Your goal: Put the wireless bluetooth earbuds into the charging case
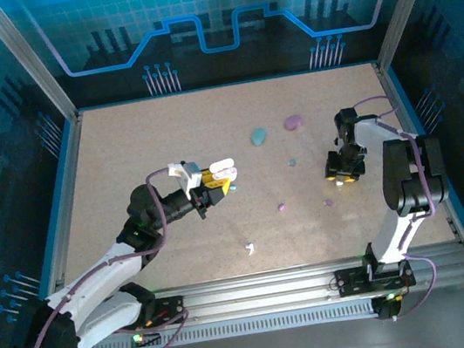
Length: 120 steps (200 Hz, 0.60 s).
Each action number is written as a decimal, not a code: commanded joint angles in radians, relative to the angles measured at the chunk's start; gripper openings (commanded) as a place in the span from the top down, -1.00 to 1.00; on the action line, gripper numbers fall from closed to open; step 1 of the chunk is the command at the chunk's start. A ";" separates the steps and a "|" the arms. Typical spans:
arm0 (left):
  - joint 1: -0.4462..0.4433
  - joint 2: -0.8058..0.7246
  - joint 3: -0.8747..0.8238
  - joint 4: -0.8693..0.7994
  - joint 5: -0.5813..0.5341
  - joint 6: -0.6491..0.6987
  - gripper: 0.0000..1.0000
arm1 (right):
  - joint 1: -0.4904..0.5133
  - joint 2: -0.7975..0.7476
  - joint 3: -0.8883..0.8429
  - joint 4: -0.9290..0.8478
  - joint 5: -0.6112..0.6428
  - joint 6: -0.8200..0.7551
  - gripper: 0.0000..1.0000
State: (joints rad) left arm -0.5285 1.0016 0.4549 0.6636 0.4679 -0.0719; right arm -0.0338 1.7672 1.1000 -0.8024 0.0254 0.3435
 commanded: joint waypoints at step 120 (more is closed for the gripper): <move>-0.009 0.009 0.011 0.050 0.014 -0.002 0.59 | -0.006 0.030 -0.039 -0.001 -0.023 0.028 0.31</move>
State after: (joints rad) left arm -0.5285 1.0035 0.4549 0.6643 0.4679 -0.0723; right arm -0.0341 1.7897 1.0855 -0.7956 0.0383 0.3592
